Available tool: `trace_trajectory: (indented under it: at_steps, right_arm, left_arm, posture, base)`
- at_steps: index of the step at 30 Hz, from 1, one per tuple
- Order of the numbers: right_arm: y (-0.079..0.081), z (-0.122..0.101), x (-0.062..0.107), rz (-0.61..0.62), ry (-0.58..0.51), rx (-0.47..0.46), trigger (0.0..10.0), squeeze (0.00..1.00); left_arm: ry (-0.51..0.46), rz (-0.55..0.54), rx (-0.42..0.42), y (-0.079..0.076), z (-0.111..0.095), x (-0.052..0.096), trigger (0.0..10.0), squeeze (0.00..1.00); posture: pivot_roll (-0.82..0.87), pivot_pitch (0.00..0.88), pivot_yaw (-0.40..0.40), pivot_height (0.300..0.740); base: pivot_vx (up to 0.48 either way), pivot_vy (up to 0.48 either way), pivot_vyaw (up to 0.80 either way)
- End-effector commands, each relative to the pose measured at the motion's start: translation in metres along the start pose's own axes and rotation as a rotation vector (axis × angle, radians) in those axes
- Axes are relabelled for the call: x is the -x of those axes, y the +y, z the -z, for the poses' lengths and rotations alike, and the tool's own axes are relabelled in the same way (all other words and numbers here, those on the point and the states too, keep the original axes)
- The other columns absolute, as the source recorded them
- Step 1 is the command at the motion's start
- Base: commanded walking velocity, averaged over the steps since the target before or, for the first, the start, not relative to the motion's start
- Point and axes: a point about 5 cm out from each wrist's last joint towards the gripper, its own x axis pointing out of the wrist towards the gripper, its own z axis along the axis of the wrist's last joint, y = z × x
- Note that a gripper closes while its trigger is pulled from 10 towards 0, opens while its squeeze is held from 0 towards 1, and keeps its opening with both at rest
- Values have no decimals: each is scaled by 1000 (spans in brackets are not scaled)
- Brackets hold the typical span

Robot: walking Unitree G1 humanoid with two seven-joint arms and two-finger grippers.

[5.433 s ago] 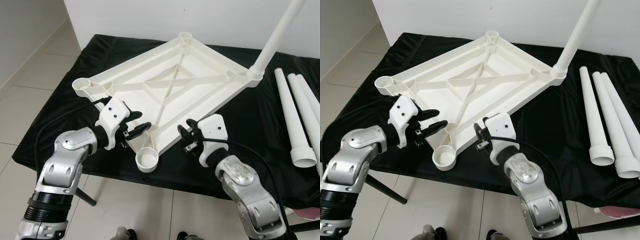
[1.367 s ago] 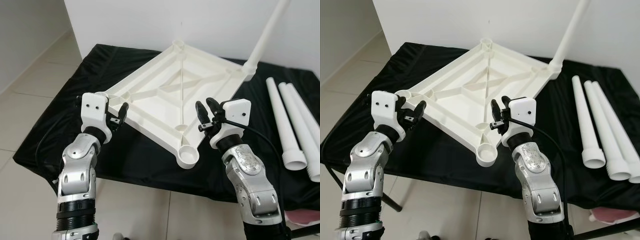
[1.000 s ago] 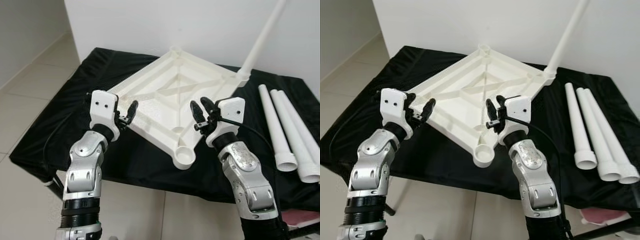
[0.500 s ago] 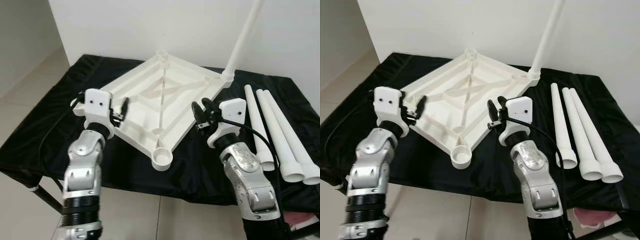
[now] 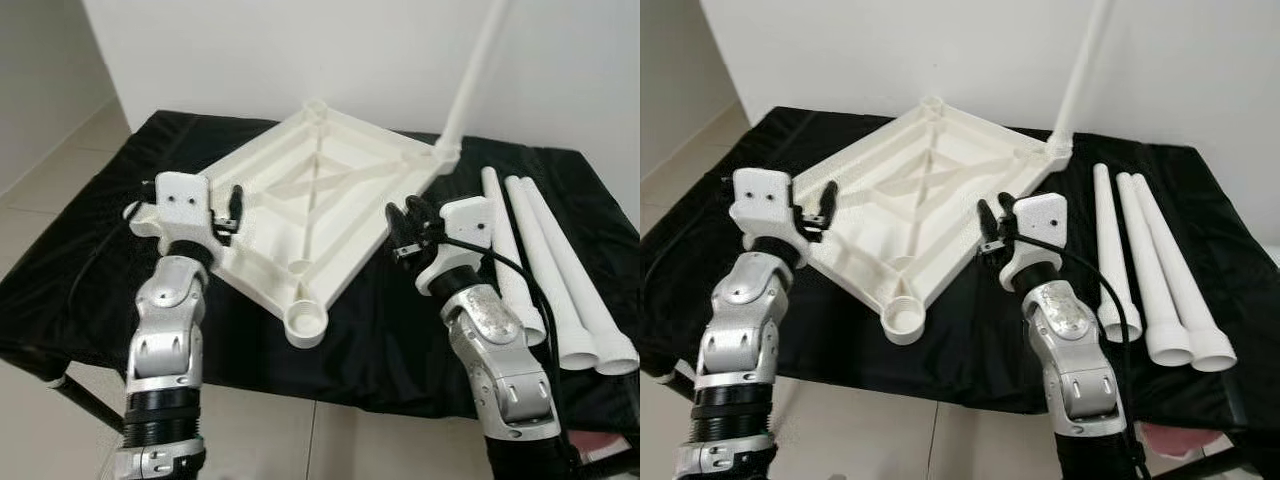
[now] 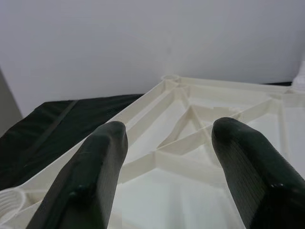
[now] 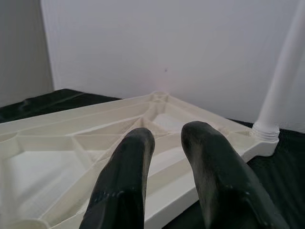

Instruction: Building children table

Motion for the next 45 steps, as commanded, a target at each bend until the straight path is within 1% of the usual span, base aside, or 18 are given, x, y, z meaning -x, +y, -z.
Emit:
trace_trajectory:
  at_steps: [1, 25, 26, 28, 33, 35, 45]
  right_arm:
    - [2, -1, 0, -5, -4, -3, 10000, 0]
    - [2, 1, 3, 2, 4, -5, 10000, 0]
    - [2, 1, 3, 3, 4, -5, 10000, 0]
    - [2, 1, 3, 4, 4, -6, 10000, 0]
    - [2, 1, 3, 4, 4, -6, 10000, 0]
    - [1, 1, 3, 5, 5, -7, 10000, 0]
    - [2, 2, 4, 4, 8, -5, 10000, 0]
  left_arm:
    - [8, -32, 4, 5, 2, 1, 10000, 0]
    - [17, -27, 4, 5, 3, 0, 10000, 0]
    - [29, -32, 29, 5, 4, 0, 10000, 0]
    - [40, -38, 39, 5, 5, 0, 10000, 0]
    - [45, -45, 43, 6, 6, -1, 10000, 0]
    - [42, -44, 33, 7, 5, -2, 10000, 0]
    - [40, -39, 18, 6, 6, -2, 10000, 0]
  posture:
    - [-30, 77, -25, 740]
    - [-31, 83, -18, 740]
    - [-31, 83, -18, 740]
    - [-31, 83, -17, 740]
    - [-31, 84, -16, 740]
    - [-31, 83, -16, 740]
    - [-33, 79, -15, 740]
  base:
    - [0, -382, 0]
    - [0, -279, 0]
    - [0, 480, 0]
    - [0, 480, 0]
    - [0, 480, 0]
    - [0, 480, 0]
    - [0, 0, 0]
